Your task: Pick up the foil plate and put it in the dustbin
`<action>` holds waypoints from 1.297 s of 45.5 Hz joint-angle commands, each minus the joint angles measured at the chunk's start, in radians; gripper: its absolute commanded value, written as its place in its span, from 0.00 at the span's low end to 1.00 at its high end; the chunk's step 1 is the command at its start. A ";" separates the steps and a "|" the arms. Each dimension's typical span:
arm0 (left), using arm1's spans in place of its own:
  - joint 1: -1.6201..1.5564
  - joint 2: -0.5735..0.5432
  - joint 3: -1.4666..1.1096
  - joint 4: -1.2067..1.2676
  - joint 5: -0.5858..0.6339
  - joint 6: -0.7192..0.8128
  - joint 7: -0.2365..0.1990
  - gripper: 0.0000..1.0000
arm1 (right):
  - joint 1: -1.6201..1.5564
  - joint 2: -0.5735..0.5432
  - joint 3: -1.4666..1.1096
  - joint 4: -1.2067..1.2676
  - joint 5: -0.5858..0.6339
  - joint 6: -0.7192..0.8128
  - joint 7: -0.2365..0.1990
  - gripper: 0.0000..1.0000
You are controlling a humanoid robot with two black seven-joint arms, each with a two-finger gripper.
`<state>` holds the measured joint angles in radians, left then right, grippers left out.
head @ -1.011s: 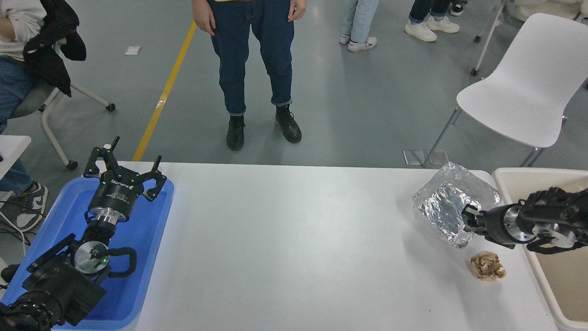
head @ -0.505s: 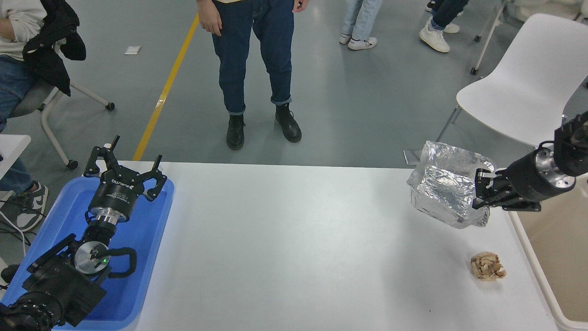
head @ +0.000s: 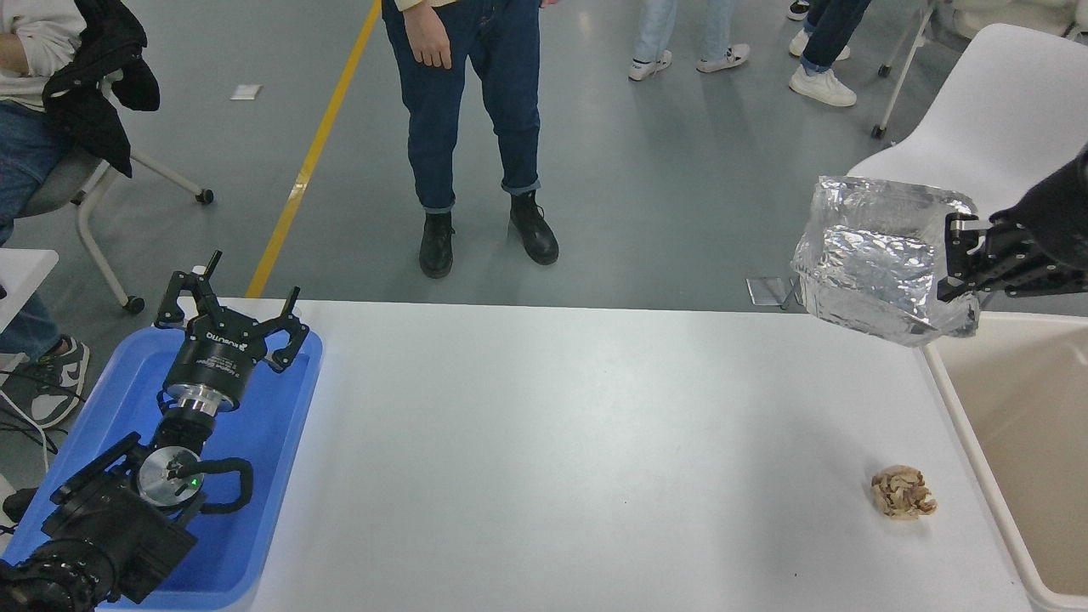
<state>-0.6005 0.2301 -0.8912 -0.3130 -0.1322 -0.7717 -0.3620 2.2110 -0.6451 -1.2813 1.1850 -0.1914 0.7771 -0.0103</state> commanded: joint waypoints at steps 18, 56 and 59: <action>0.001 0.000 0.000 0.000 -0.001 0.000 0.000 1.00 | 0.081 -0.017 -0.098 -0.013 -0.011 0.008 0.000 0.00; 0.001 0.000 0.000 0.000 -0.001 0.000 -0.002 1.00 | -0.088 -0.415 -0.297 -0.301 -0.269 0.008 -0.002 0.00; 0.001 0.000 0.000 0.000 -0.001 0.000 -0.002 1.00 | -0.160 -0.418 -0.248 -0.324 -0.261 0.008 0.000 0.00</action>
<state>-0.5998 0.2303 -0.8912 -0.3130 -0.1334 -0.7716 -0.3636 2.1933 -1.0021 -1.5720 0.9432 -0.4343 0.7854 -0.0123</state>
